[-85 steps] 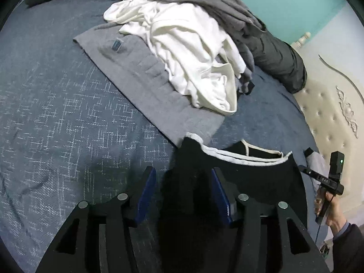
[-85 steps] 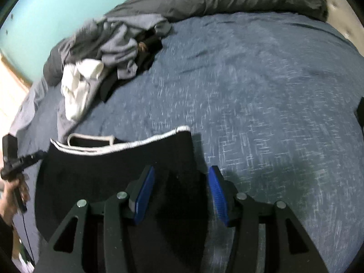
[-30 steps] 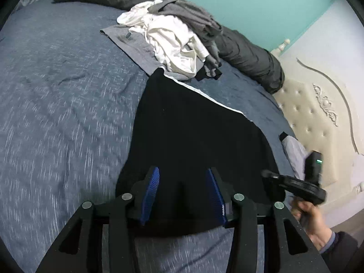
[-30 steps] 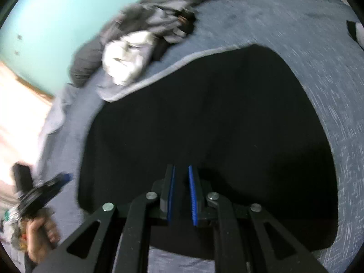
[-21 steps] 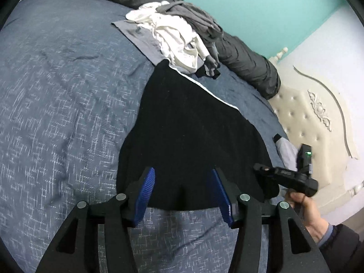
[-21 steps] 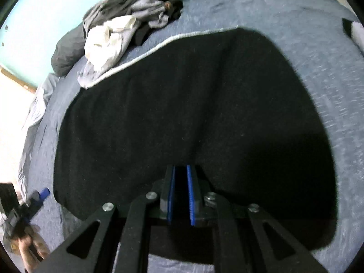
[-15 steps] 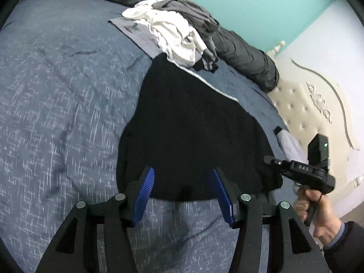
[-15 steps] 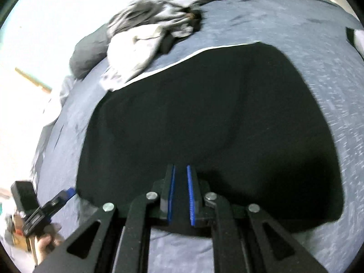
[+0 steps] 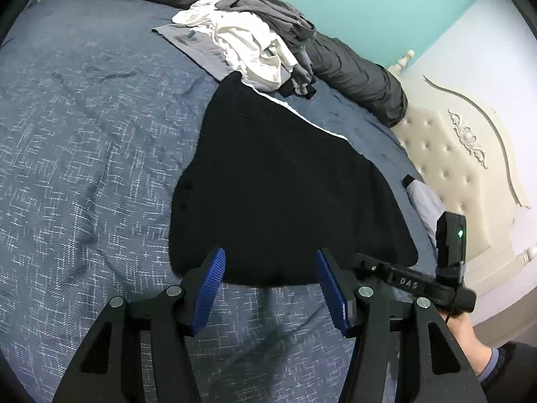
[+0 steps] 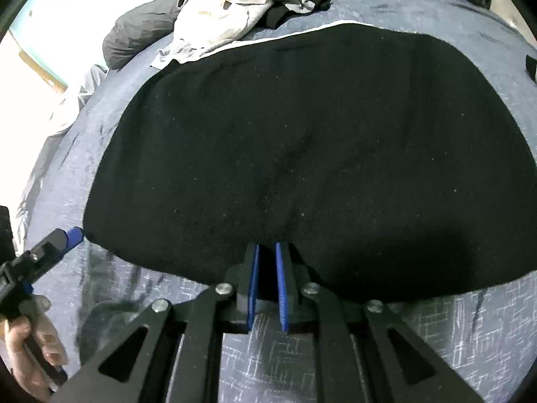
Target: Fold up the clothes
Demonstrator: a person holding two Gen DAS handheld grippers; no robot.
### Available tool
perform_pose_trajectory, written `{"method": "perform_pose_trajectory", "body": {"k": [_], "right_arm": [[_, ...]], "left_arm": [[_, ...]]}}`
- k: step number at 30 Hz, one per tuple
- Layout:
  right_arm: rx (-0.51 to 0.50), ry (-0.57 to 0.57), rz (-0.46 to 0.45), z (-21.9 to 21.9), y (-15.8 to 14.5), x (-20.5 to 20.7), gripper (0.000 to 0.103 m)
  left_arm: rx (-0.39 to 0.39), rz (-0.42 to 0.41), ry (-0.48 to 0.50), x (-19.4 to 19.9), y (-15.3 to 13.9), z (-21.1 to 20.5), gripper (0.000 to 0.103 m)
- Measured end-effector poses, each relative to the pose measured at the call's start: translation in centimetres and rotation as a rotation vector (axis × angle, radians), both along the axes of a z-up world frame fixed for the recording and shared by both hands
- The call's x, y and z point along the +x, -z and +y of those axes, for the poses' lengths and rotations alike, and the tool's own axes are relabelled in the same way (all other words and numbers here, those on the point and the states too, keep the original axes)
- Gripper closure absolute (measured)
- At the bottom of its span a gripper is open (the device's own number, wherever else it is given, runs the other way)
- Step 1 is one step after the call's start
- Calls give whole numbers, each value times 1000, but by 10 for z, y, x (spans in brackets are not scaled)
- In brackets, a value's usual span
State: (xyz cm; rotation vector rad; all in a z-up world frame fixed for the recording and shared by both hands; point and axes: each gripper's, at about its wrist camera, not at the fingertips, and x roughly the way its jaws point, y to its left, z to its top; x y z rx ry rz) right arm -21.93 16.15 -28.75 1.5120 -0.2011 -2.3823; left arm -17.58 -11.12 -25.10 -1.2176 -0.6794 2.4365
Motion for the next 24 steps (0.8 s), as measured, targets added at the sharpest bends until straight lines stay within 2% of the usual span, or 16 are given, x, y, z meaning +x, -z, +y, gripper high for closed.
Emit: {"method": "perform_pose_trajectory", "body": {"k": [3, 7, 10, 13, 20, 24], "right_arm": [[41, -6, -7, -5, -3, -3, 94], [0, 2, 27, -8, -21, 0, 94], [63, -35, 3, -20, -5, 2, 94], [52, -25, 6, -19, 6, 2, 94], [58, 4, 41, -11, -13, 2, 95], [43, 10, 22, -10, 2, 9, 95]], "left_arm": [[3, 3, 3, 1, -1, 0, 43], [11, -1, 1, 2, 1, 0, 43], [12, 0, 5, 1, 1, 1, 42], [10, 8, 11, 1, 0, 3, 41], [19, 10, 8, 1, -1, 0, 40], [28, 8, 3, 1, 0, -1, 39]]}}
